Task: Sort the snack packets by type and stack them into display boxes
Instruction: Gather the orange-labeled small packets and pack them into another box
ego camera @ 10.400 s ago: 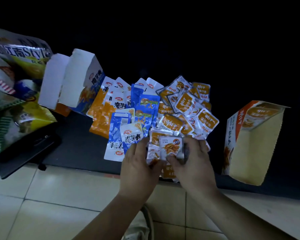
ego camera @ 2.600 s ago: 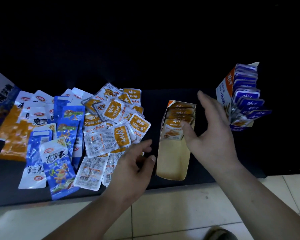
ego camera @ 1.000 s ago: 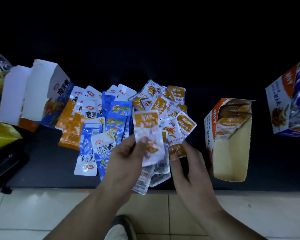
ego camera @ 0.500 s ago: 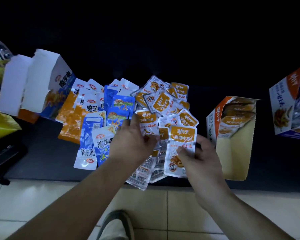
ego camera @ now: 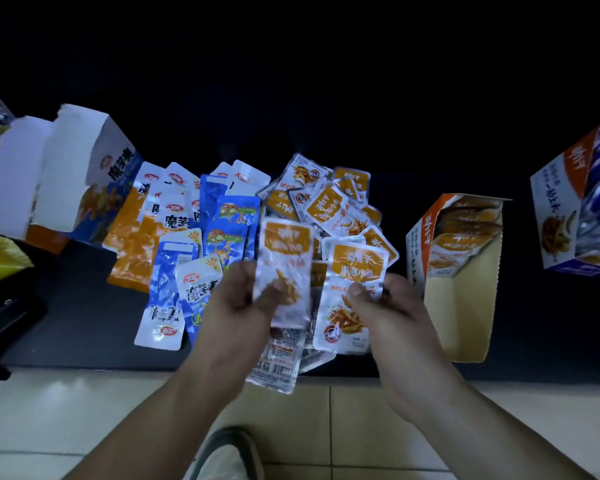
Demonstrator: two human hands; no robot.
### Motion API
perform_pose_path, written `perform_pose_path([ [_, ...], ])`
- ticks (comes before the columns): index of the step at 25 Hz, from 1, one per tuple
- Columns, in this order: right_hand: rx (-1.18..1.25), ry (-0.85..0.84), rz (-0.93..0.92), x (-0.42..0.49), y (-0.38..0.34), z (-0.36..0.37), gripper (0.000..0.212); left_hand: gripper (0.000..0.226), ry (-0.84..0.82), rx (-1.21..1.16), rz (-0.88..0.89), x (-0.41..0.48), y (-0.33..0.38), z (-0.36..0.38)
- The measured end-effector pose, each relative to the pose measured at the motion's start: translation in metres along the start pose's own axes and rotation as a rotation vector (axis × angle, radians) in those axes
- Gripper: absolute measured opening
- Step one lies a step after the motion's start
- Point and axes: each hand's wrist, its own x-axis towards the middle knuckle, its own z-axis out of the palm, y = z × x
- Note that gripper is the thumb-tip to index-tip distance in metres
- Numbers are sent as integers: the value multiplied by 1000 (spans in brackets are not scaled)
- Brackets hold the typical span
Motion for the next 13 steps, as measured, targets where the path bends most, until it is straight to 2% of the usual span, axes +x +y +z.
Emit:
perform_pose_path([
  [2,5,-43,17,1,-2,3,4,25,-120,-120,-19,-25,-2,9],
  [5,-36,-36,-7,-2,3,7,9,41,-140,-172,-1,-41,-2,20],
  [9,-47,-60,-57,-6,4,9,15,27,-107,-158,20,-42,1,25],
  [13,-51,-206,-49,-10,1,8,27,38,-258,-40,122,-41,-9,25],
])
